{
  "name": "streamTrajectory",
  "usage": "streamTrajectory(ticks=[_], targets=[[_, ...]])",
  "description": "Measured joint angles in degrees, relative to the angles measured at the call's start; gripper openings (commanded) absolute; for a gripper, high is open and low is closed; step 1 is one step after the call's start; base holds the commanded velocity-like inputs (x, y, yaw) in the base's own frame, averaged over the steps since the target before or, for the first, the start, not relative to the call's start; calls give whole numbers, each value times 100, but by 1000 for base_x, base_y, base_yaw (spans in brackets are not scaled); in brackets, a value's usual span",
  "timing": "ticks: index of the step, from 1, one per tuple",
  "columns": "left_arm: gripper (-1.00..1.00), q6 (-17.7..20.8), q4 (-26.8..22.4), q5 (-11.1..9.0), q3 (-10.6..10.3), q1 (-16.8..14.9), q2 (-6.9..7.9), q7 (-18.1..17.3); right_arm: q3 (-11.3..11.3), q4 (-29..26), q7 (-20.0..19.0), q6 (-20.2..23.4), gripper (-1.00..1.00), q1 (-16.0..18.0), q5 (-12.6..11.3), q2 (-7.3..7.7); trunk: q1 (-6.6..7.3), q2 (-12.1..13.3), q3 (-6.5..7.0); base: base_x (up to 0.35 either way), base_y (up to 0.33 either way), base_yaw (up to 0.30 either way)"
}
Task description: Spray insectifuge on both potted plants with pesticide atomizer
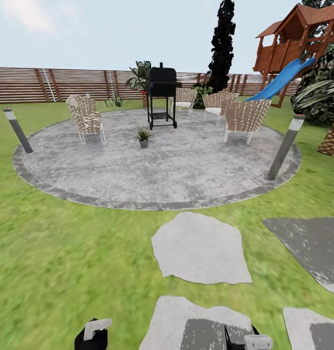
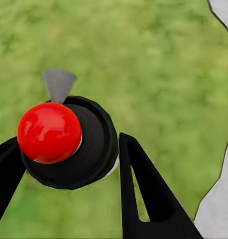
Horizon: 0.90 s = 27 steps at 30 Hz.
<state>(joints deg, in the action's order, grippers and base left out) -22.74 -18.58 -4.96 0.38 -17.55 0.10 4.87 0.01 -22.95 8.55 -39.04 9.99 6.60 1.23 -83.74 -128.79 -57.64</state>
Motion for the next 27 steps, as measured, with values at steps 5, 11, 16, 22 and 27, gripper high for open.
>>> streamTrajectory(ticks=[5, 11, 16, 22, 27], targets=[[-100, 0, 0, 1, 0, 0, -1, 0, -1, -1, 0, 0, 100, 0, 0, 0, 0, 0, 0, 337, 0, 0], [-100, 0, 0, 1, 0, 0, -2, 0, 4, -1, 0, 0, 100, 0, 0, 0, 0, 0, 0, 337, 0, 0], [-100, 0, 0, 1, 0, 0, -2, 0, 1, -2, 0, 0, 100, 0, 0, 0, 0, 0, 0, 337, 0, 0], [-100, 0, 0, 1, 0, 0, -2, 0, 4, -2, 0, 0, 100, 0, 0, 0, 0, 0, 0, 337, 0, 0], [-100, 0, 0, 1, 0, 0, -2, 0, 7, -2, -1, 0, 100, 0, 0, 0, 0, 0, 0, 337, 0, 0]])
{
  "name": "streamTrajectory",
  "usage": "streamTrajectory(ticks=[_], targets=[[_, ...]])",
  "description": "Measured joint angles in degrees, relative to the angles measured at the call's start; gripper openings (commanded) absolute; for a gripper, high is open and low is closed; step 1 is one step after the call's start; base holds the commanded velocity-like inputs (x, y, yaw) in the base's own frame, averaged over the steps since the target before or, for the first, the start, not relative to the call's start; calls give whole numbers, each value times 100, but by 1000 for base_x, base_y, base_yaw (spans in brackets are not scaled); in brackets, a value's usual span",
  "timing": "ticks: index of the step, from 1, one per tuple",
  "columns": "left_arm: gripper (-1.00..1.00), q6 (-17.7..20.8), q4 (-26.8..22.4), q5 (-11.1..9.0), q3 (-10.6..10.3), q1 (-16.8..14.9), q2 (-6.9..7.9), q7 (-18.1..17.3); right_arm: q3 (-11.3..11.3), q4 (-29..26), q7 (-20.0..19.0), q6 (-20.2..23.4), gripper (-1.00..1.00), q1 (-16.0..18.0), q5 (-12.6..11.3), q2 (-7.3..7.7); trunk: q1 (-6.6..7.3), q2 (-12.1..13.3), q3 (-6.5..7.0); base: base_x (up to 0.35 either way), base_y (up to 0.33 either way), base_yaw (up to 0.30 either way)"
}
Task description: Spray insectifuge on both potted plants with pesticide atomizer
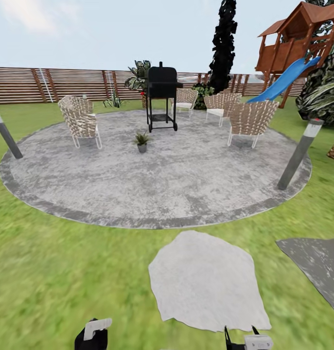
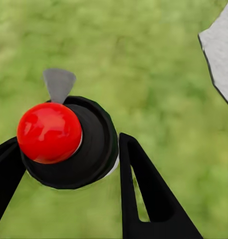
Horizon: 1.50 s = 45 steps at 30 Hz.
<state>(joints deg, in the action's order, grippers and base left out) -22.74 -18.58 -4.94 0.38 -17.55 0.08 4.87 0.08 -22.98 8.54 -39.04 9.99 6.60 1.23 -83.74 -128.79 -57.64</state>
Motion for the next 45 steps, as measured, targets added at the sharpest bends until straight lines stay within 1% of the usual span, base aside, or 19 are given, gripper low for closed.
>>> streamTrajectory(ticks=[45], targets=[[-100, 0, 0, 0, -9, 0, 0, 0, 0, 0, 0, 0, 100, 0, 1, 0, 0, 0, 0, 337, 0, 0]])
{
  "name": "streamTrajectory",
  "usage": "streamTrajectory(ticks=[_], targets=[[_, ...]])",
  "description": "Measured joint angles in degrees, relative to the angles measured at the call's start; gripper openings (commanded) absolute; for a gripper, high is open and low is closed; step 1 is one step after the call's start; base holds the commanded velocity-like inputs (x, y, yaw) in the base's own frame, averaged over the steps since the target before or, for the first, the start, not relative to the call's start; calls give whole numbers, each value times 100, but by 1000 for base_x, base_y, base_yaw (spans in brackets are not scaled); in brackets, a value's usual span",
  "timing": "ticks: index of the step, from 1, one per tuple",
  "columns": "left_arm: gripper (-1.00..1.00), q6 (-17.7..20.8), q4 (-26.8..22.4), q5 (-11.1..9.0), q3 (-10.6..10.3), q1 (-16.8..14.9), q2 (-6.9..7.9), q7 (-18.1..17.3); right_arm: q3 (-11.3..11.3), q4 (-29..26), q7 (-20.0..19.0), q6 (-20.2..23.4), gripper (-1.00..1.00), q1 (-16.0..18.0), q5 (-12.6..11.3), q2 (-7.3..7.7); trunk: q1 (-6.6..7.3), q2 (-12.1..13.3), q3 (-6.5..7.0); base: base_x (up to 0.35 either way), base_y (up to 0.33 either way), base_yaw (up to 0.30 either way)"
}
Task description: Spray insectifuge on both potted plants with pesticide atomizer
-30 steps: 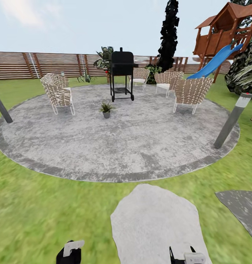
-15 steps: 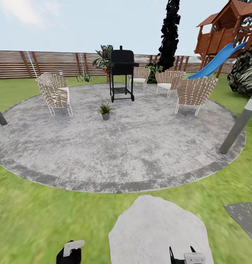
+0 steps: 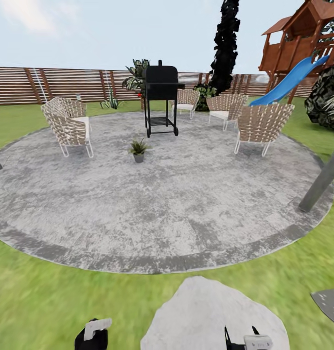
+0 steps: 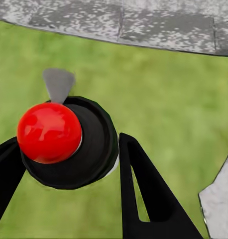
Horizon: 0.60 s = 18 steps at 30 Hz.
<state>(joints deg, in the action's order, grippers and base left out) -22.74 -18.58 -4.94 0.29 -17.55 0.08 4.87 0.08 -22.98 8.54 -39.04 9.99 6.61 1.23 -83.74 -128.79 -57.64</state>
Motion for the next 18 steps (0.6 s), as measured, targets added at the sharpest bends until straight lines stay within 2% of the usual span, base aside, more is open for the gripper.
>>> streamTrajectory(ticks=[18], targets=[[-100, 0, 0, 0, 1, 0, 0, 0, 0, 0, 0, 0, 100, 0, 8, 0, 0, 0, 0, 337, 0, 0]])
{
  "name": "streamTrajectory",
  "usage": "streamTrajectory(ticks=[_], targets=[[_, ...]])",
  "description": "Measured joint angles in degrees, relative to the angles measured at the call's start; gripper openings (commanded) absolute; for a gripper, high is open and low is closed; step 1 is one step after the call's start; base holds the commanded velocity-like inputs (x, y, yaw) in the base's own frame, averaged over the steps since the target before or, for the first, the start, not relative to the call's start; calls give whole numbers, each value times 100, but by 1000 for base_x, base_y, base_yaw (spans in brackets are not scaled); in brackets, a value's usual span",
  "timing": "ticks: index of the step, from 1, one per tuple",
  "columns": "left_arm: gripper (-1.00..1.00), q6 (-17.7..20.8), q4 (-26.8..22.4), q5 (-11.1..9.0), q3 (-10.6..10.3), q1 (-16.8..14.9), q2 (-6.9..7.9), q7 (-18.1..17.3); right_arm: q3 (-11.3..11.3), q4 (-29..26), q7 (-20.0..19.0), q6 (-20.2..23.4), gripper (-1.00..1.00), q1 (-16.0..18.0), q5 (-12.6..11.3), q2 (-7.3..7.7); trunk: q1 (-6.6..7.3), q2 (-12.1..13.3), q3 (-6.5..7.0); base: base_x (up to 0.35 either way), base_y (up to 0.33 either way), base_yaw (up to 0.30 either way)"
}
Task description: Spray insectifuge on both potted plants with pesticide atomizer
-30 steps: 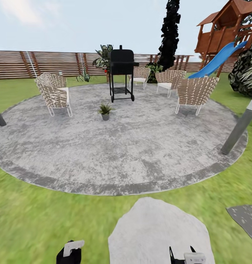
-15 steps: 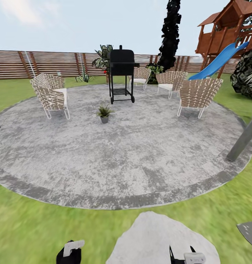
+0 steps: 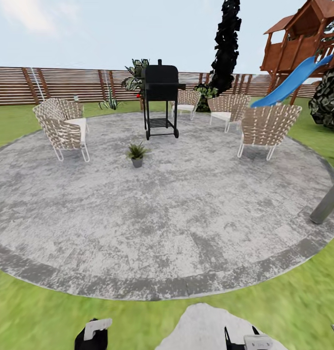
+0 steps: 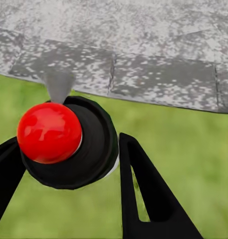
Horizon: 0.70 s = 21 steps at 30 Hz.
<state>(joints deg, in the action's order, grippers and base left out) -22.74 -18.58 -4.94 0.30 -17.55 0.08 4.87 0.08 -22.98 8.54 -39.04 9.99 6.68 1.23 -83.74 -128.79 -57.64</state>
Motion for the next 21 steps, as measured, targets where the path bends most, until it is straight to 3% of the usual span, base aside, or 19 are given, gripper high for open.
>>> streamTrajectory(ticks=[21], targets=[[-100, 0, 0, 0, -1, 0, 0, 0, 0, 0, 0, 0, 100, 0, -6, 0, 0, 0, 0, 337, 0, 0]])
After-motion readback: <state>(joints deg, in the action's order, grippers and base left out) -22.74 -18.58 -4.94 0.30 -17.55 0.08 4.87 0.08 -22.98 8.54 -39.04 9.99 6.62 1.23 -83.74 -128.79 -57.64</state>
